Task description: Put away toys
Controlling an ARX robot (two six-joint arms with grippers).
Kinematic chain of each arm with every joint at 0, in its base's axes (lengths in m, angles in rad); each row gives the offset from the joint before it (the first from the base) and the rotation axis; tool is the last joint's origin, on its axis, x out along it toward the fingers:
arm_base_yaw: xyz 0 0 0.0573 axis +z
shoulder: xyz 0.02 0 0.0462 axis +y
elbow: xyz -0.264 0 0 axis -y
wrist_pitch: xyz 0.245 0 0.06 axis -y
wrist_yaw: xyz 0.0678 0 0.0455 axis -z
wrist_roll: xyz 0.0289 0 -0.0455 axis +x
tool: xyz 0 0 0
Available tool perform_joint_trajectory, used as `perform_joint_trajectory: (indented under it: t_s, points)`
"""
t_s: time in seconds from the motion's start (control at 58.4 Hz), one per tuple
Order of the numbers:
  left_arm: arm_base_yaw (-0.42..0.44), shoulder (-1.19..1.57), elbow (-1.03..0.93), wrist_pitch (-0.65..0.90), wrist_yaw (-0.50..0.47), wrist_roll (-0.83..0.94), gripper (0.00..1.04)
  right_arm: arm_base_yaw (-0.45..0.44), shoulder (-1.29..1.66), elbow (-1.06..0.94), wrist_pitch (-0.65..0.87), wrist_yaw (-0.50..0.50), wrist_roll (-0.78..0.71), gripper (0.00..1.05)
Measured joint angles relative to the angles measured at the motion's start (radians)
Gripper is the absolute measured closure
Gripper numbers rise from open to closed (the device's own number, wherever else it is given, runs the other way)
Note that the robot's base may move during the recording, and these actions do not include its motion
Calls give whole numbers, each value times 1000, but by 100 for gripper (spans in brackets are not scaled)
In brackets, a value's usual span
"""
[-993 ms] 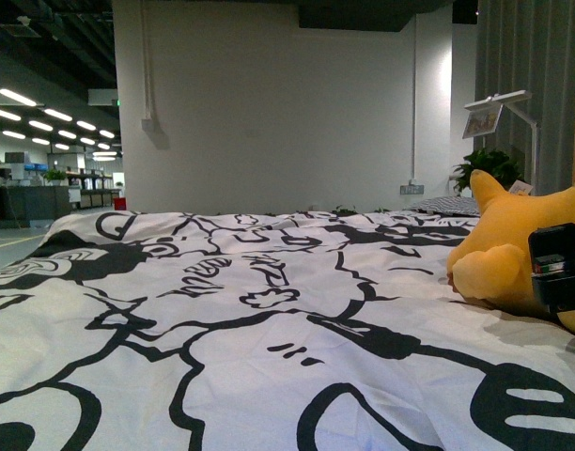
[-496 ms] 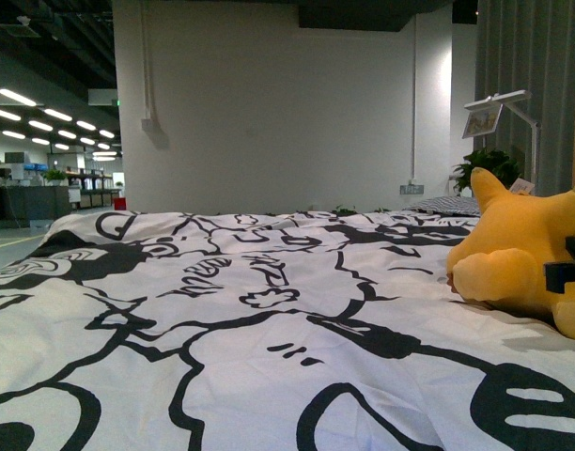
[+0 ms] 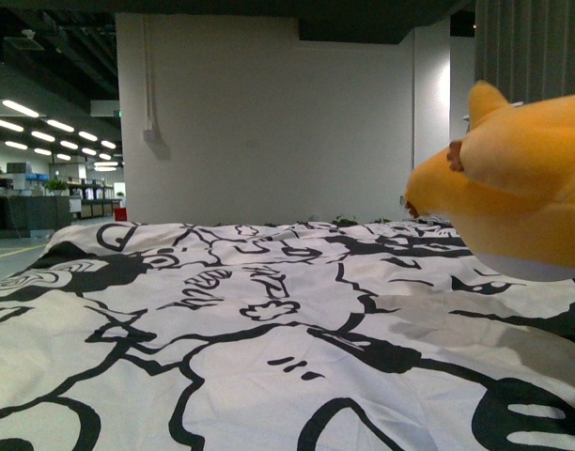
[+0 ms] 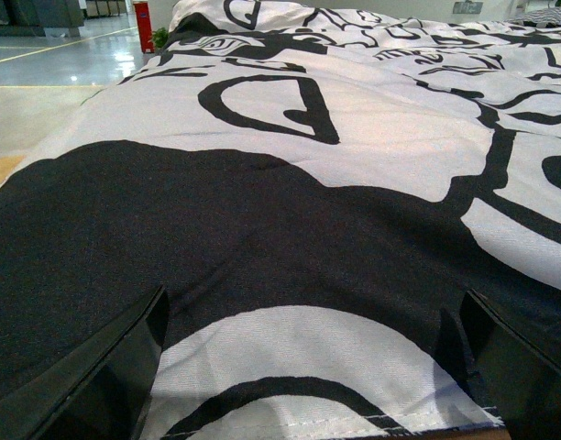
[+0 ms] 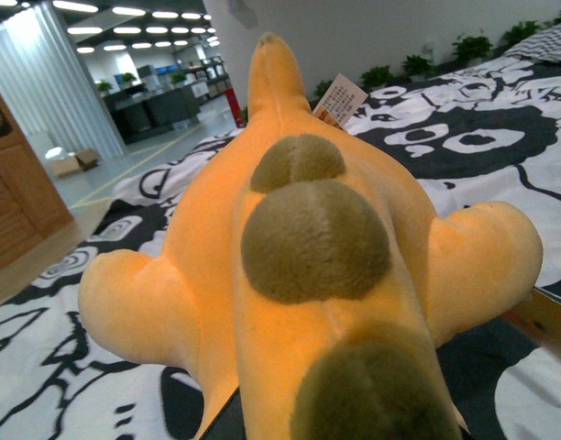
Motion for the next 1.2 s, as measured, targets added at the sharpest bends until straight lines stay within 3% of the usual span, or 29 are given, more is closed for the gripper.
perform_joint_trajectory:
  t_s: [0.154,0.325,0.924,0.959,1.079,1.198]
  points:
    - [0,0,0,0,0,0,6,-41,-157,-56,-84,-66,48,96]
    - [0,0,0,0,0,0,6,-77,-267,-97,-169,-72,76,96]
    - [0,0,0,0,0,0,6,-84,-279,-102,-174,-71,87,96]
    - [0,0,0,0,0,0,6,-81,-280,-102,-183,-53,72,96]
    - [0,0,0,0,0,0,6,-13,-327,-127,-331,206,-132,96]
    - [0,0,0,0,0,0,6,15,-378,-233,-308,311,-265,96]
